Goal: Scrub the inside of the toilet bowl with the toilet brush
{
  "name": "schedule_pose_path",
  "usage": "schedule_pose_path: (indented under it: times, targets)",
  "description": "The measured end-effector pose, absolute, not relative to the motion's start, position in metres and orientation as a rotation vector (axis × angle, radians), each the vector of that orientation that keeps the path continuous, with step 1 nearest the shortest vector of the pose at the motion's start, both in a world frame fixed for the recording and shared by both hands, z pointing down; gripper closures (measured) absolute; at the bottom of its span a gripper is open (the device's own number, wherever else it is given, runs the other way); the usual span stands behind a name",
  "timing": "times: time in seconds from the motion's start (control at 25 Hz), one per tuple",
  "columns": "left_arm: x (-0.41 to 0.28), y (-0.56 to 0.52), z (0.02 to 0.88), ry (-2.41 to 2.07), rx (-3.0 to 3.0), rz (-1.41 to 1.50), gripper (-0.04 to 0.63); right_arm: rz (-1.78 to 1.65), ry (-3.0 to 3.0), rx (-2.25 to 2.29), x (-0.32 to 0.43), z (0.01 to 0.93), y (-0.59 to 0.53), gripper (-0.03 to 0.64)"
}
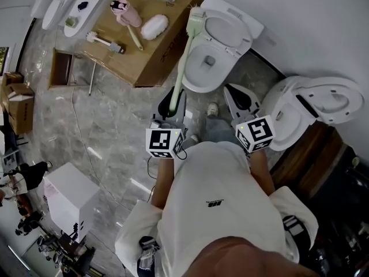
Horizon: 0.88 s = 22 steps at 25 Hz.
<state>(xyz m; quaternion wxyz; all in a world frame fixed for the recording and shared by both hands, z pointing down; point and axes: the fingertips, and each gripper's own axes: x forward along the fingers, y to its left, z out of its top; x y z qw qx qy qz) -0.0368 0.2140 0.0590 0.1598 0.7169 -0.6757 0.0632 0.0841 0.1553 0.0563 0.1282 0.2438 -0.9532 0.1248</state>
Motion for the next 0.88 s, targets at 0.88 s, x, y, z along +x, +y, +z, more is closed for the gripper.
schedule_pose_path:
  times: [0.88]
  targets:
    - [-0.05, 0.14, 0.199, -1.734, 1.922, 0.345, 0.491, 0.601, -2.595, 0.733, 0.074, 0.189, 0.091, 0.621]
